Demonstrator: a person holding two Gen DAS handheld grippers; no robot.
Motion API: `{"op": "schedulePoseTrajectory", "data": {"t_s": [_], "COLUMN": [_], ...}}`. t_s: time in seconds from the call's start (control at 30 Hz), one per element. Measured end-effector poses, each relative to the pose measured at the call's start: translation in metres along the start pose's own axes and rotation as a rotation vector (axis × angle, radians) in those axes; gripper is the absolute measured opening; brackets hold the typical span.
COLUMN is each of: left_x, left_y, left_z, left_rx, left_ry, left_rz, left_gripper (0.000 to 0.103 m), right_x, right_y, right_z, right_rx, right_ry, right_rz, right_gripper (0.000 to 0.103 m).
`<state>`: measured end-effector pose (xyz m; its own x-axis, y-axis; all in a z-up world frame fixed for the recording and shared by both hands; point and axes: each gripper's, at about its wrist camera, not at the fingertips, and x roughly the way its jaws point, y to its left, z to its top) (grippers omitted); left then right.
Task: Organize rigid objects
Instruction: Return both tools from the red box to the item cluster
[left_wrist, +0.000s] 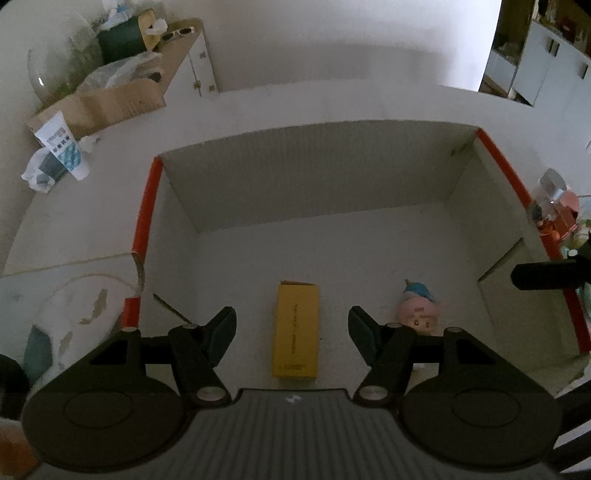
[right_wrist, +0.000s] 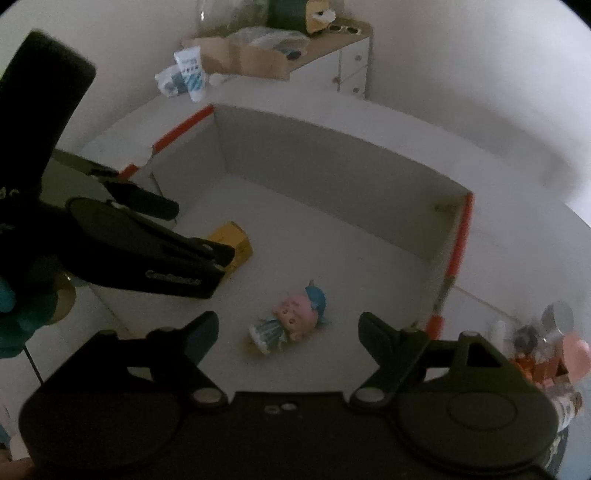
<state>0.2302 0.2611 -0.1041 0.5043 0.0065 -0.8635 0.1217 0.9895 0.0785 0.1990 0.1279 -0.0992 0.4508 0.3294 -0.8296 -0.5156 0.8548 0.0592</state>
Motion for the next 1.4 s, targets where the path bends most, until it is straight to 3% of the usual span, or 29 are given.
{"op": "schedulePoseTrajectory", "data": {"t_s": [0.7, 0.8, 1.03, 1.13, 1.4], "left_x": [-0.094, -0.105, -0.120, -0.121, -0.112], "left_y": [-0.044, -0.058, -0.101, -0.122, -0.168], "left_z": [-0.020, -0.023, -0.028, -0.030, -0.029], "left_rx": [-0.061, -0.067, -0.059, -0.062, -0.091], "left_ry": [-0.212, -0.242, -0.279, -0.296, -0.289], "left_rz": [-0.073, -0.086, -0.124, -0.135, -0.187], "left_gripper": [0.066, 0.072, 0.074, 0.084, 0.084], "right_x": [-0.115, -0.130, -0.158, -0.165, -0.171], "right_y": [-0.054, -0.066, -0.101, -0.117, -0.158], "right_z": [-0.057, -0.072, -0.112, -0.129, -0.169], "right_rx": [0.127, 0.142, 0.183, 0.191, 0.172], "right_ry": [-0.279, -0.302, -0.327, -0.323, -0.287], "right_rz": [0.063, 0.060, 0.031, 0.017, -0.037], "right_gripper": [0.094, 0.096, 0.098, 0.099, 0.099]}}
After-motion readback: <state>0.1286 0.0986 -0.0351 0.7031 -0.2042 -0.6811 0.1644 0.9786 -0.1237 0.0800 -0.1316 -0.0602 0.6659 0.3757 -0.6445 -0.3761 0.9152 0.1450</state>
